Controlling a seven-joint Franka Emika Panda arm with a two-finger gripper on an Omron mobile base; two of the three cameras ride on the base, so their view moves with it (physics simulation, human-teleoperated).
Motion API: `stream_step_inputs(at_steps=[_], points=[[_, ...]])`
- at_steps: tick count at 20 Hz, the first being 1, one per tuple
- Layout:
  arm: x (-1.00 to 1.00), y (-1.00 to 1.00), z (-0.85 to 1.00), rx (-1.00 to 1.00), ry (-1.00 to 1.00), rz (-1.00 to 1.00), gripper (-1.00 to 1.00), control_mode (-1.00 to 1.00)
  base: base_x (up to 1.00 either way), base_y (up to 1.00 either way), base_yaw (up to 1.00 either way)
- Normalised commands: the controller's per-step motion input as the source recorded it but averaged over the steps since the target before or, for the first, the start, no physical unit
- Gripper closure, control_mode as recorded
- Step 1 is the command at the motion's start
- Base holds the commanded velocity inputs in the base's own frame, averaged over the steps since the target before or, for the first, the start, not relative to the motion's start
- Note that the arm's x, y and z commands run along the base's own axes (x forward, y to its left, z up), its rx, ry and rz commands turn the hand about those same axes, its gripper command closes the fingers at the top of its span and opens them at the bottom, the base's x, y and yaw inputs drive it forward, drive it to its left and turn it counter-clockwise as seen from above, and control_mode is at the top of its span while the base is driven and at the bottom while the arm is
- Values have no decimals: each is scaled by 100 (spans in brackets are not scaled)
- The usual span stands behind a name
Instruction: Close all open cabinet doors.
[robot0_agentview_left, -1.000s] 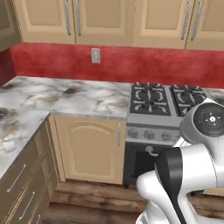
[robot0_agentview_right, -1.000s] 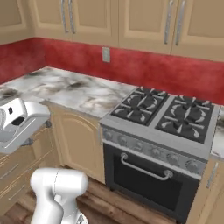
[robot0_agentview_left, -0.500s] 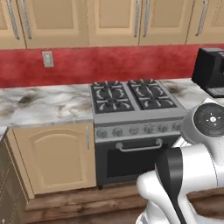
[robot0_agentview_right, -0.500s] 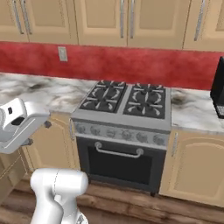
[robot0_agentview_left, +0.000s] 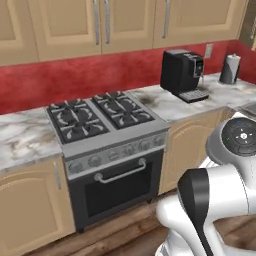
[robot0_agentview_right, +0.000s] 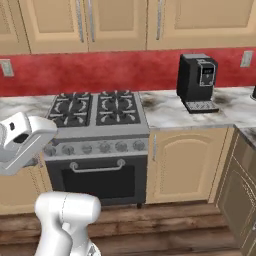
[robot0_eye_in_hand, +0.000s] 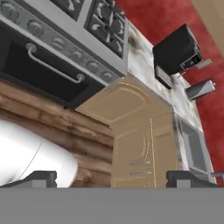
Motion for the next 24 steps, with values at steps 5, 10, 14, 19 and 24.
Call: stream_step_inputs(at_steps=[5,10,14,19,24], points=[[0,0,0,0,0,0,-100,100,-12,6,-55],[0,0,0,0,0,0,-100,100,-13,6,-56],[0,0,0,0,0,0,-100,100,-9,6,-55],[0,0,0,0,0,0,-100,100,-1,5,-52],[0,0,0,0,0,0,-100,100,8,10,-47]])
